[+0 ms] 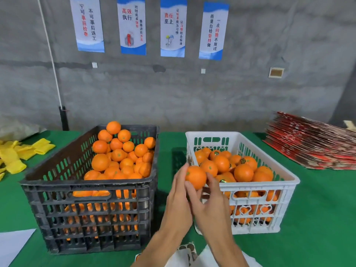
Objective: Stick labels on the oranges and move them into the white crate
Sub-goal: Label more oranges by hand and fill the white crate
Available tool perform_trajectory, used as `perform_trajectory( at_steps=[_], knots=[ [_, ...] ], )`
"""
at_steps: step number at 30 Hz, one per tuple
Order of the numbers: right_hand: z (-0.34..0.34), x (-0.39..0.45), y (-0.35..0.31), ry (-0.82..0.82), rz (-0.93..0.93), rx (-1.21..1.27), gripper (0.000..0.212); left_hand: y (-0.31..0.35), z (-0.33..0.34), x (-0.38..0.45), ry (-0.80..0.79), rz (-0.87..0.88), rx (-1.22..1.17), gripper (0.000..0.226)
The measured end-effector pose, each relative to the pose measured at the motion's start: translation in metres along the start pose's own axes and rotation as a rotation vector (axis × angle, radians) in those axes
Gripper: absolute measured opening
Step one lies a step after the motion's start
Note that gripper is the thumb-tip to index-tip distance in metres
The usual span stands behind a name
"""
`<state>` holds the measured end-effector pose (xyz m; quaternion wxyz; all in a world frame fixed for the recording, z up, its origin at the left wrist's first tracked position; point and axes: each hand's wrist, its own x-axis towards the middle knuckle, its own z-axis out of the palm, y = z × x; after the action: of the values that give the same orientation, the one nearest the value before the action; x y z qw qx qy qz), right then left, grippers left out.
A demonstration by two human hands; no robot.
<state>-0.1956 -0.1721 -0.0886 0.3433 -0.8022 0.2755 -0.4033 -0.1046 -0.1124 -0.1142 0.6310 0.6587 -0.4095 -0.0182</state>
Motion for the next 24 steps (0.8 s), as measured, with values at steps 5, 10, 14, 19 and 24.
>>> perform_trajectory(
  at_steps=[5,10,14,19,24],
  knots=[
    [-0.04,0.066,0.007,0.195,-0.045,-0.311,0.057,0.043,0.021,0.063,-0.22,0.107,0.26,0.085],
    [-0.047,0.095,0.026,0.18,-0.158,-0.614,0.068,0.051,0.012,0.08,-0.184,0.177,0.43,0.065],
    [-0.008,0.097,-0.005,0.034,-0.373,-0.405,0.055,0.044,-0.026,0.083,-0.035,0.188,0.535,0.045],
    [0.055,0.095,-0.066,-0.139,-0.469,-0.113,0.046,0.046,-0.098,0.084,0.029,0.099,0.694,0.044],
    [0.112,0.101,-0.111,-0.419,-0.447,-0.132,0.048,0.035,-0.196,0.103,-0.184,-0.377,0.973,0.039]
  ],
)
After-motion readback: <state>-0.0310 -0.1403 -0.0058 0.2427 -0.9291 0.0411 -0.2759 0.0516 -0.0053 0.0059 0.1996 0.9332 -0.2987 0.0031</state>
